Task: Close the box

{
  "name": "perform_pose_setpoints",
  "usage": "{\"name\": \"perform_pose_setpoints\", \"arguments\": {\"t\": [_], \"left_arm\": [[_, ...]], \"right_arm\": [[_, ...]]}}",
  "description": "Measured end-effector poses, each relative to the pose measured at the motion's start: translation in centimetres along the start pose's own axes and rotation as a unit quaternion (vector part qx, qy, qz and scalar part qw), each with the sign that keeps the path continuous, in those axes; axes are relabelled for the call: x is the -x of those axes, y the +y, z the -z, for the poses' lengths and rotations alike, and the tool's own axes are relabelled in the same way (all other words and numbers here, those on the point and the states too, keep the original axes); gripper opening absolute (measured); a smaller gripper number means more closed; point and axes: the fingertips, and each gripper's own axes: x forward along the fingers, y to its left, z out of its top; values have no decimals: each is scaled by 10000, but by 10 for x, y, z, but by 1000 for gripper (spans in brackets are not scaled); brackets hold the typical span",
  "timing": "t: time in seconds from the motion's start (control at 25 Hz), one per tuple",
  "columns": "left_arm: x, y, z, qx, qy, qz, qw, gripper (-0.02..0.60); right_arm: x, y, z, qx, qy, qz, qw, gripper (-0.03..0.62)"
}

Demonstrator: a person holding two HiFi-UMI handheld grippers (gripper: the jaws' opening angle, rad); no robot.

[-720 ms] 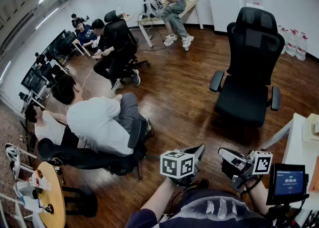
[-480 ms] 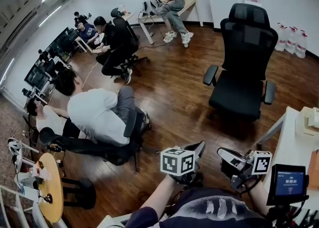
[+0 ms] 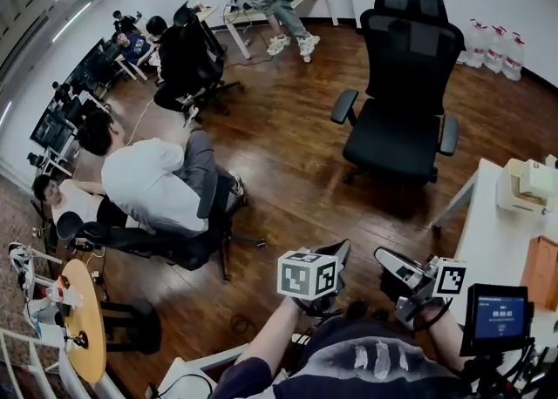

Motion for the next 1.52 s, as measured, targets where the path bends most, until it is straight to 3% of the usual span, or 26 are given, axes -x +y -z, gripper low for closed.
{"name": "perform_pose_setpoints", "arguments": {"t": [0.32,0.48,0.6,0.8,0.96,1.12,1.4,1.52], "left_arm": [[-27,-12,-6,-177,235,476,9984,15],[-28,-38,-12,-406,138,650,9970,15],[-34,-68,-11,-579,79,696,9959,15],[-47,-156,15,-994,-27,1046,9895,15],[-58,-238,47,-1293,-87,1196,9843,15],[-73,-312,90,-1448,140,1261,9813,15],[-112,-381,122,-2370,563,1614,9563,15],[-131,-402,127,-2446,680,2032,9456,15]], "right_arm": [[32,-7,-14,184,-588,1055,9925,5],[61,3,-22,492,-824,1231,9877,5],[89,22,-31,644,-1035,1132,9861,5],[170,54,-30,809,-1158,991,9850,5],[252,80,-20,1013,-970,973,9853,5],[334,96,-9,1008,-852,1187,9841,5],[403,98,-30,999,-1350,1455,9750,5],[427,97,-39,1216,-1604,1750,9638,5]]}}
